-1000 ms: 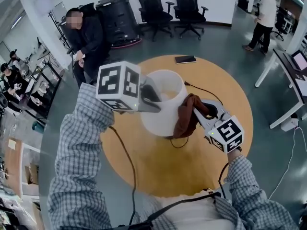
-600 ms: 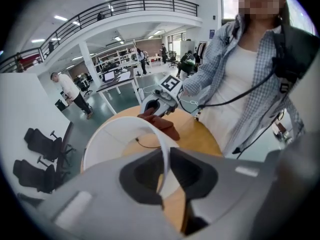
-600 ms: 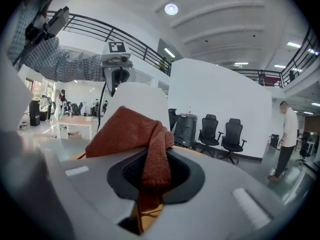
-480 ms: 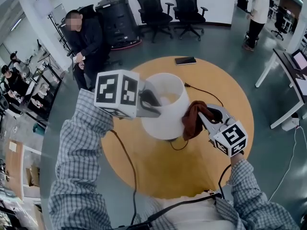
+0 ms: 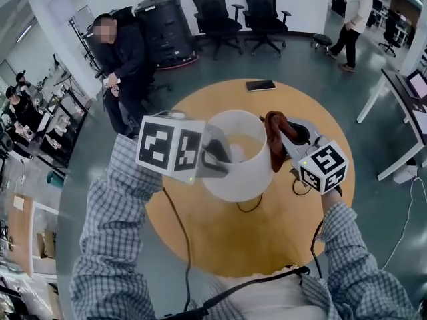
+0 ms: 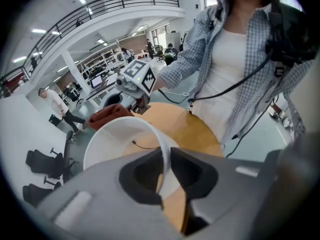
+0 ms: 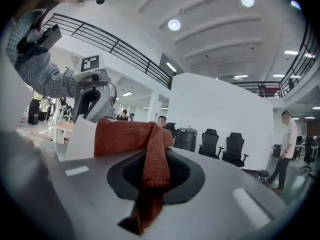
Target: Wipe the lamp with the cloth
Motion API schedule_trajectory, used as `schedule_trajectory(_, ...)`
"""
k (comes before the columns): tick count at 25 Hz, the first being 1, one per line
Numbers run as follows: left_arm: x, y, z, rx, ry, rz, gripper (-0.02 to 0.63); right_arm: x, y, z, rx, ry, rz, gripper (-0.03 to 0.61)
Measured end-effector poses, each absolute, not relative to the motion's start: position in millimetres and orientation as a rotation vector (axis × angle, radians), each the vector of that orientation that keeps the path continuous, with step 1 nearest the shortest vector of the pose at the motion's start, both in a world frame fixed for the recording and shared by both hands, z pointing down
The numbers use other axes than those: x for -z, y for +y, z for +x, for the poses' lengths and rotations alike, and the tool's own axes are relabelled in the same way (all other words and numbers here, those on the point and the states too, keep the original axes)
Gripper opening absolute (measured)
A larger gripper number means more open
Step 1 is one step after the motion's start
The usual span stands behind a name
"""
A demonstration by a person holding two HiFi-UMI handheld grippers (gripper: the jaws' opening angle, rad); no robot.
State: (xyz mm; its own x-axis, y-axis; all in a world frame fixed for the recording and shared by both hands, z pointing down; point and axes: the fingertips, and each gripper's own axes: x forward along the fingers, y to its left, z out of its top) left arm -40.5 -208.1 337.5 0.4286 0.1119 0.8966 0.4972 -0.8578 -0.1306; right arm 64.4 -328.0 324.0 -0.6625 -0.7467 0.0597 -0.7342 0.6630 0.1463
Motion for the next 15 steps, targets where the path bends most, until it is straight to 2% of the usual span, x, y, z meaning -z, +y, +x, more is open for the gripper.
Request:
schedule_trajectory(7,-339.0,-212.0,-40.7,1.486,-0.456,-2.336,0.077,-387.1,-330.5,71.5,-0.025,-2.676,1.224,0.04)
schedule_trajectory(10,-335.2,-214.9,-38.8,1.522,-0.397,-2.31,0.104,-393.1,-329.0,73.7,-0.032,-2.661,1.218,0.04)
schedule_trajectory(15,-322.9,-211.6,-23.2,1.56,-0.295,-2.268,0.106,-392.9,-325.3,74.9,-0.021,-2.662,1.224,0.04)
